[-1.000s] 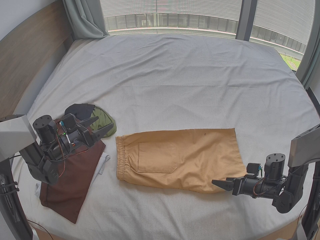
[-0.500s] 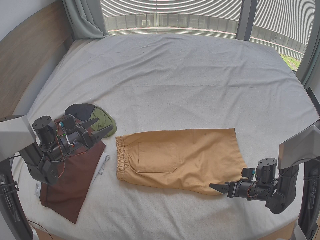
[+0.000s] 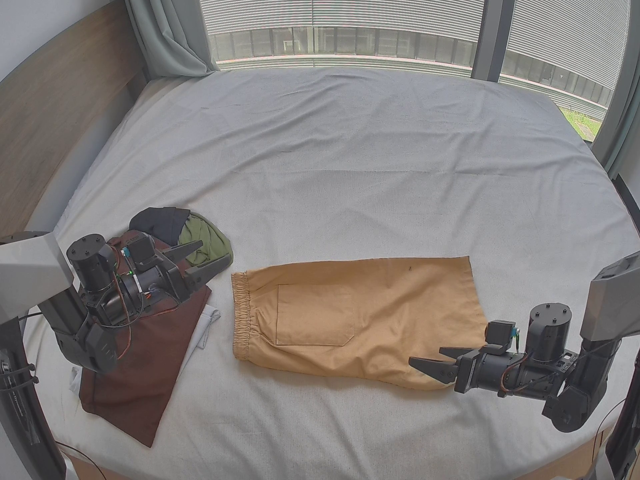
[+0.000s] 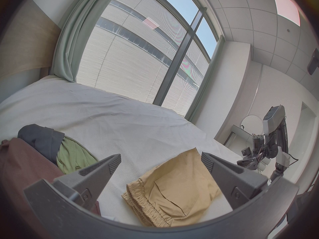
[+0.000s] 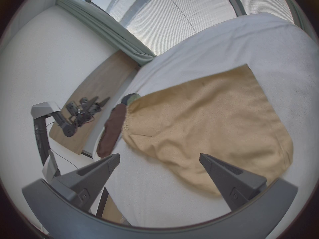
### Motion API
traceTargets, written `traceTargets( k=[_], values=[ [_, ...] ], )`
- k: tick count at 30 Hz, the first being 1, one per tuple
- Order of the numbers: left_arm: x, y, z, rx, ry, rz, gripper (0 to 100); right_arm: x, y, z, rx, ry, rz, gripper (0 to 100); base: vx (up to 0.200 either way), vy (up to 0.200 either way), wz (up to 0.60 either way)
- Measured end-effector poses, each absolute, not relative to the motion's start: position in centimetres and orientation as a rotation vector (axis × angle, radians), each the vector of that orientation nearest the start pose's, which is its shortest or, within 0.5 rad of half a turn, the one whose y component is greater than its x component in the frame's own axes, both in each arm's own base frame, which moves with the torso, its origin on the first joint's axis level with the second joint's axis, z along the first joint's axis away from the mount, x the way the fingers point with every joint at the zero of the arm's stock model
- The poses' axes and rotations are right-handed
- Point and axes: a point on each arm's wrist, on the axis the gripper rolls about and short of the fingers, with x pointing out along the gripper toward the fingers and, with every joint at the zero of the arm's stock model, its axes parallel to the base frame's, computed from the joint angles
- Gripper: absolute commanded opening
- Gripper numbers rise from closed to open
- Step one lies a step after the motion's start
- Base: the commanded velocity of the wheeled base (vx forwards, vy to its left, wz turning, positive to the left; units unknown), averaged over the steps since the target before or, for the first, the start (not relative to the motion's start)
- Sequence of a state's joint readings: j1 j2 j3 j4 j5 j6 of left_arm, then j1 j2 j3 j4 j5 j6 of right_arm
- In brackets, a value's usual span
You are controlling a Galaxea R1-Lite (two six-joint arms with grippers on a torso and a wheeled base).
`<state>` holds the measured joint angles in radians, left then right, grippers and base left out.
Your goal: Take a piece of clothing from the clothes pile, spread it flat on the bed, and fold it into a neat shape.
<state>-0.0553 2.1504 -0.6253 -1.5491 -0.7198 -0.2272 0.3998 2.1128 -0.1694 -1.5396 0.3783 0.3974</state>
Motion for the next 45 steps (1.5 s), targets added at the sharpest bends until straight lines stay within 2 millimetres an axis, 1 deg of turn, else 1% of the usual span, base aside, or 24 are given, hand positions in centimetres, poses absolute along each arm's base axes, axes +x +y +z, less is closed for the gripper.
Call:
traceTargets(
  k=[3,7,14,19,24,37,45],
  values=[
    [34.2,-3.6,8.1,-0.210,0.072,-0.781,100,23.3,11.4,4.1,0.363,0.498,0.721,100,0.000,0.000,0.00],
    [34.1,-3.7,8.1,-0.214,0.077,-0.784,100,23.9,12.0,5.3,0.366,0.434,0.774,100,0.000,0.000,0.00],
    [33.6,-4.0,7.6,-0.242,0.113,-0.815,100,24.4,12.6,6.4,0.364,0.376,0.816,100,0.000,0.000,0.00],
    [33.5,-4.2,7.3,-0.269,0.137,-0.820,100,24.4,12.4,7.0,0.355,0.349,0.817,100,0.000,0.000,0.00],
    [33.6,-4.3,6.6,-0.338,0.185,-0.815,100,24.5,12.3,7.2,0.356,0.337,0.813,100,0.000,0.000,0.00],
    [34.1,-4.6,3.5,-0.368,0.271,-0.797,100,24.5,12.3,7.3,0.356,0.337,0.812,100,0.000,0.000,0.00],
    [33.8,-4.8,1.7,-0.388,0.334,-0.774,100,24.3,12.4,7.2,0.354,0.342,0.817,100,0.000,0.000,0.00]
  ],
)
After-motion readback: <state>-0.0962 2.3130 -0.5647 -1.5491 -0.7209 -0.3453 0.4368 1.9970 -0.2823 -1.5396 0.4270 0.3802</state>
